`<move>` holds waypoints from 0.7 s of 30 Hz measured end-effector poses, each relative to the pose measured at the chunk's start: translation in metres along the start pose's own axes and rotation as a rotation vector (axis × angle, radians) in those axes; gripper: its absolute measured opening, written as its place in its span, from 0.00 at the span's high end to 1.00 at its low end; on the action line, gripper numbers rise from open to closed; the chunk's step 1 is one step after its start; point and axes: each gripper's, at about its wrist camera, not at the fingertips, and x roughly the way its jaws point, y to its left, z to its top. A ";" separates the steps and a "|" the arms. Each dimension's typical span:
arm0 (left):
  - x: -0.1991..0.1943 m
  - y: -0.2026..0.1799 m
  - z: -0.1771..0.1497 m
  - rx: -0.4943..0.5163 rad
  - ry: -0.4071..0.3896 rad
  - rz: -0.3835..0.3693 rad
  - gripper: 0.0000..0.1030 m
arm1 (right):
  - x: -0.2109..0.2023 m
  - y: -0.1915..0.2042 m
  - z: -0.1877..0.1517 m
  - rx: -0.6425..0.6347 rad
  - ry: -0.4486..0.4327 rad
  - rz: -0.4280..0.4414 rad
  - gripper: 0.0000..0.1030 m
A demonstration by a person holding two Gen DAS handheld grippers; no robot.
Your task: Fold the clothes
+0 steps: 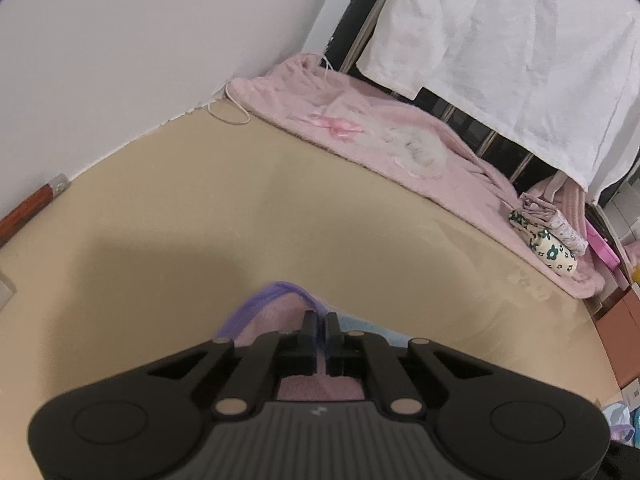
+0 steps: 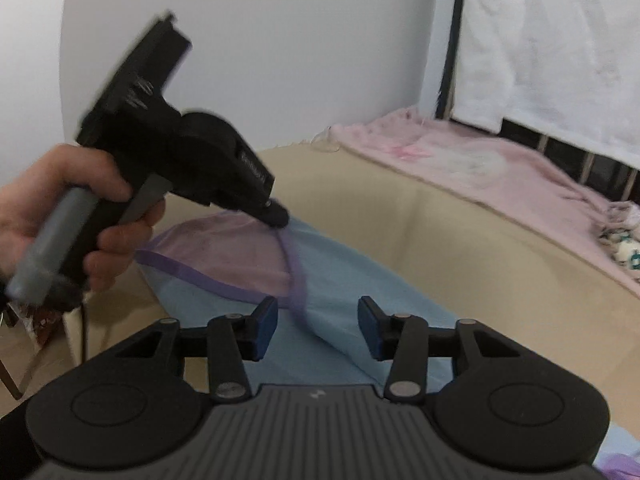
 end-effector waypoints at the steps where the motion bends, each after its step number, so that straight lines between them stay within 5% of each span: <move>1: -0.001 0.000 -0.001 0.007 -0.003 -0.002 0.98 | 0.002 -0.001 0.000 0.030 0.002 0.001 0.88; 4: -0.001 0.002 -0.004 0.013 -0.019 -0.011 0.97 | 0.001 -0.008 0.003 0.113 0.019 0.003 0.95; 11: 0.001 0.004 -0.004 -0.010 -0.035 -0.017 0.97 | 0.000 -0.006 0.000 0.153 0.083 0.021 0.94; 15: -0.006 0.001 -0.004 -0.013 -0.046 0.021 0.88 | -0.032 -0.007 -0.003 0.156 -0.017 -0.016 0.48; 17: -0.022 -0.006 -0.009 0.016 -0.086 0.052 0.60 | -0.062 -0.022 -0.010 0.201 -0.079 -0.087 0.49; 20: -0.049 -0.032 -0.029 0.132 -0.150 0.005 0.58 | -0.095 -0.067 -0.033 0.356 -0.083 -0.258 0.54; 21: -0.057 -0.045 -0.040 0.181 -0.166 -0.027 0.57 | -0.104 -0.084 -0.043 0.420 -0.075 -0.319 0.63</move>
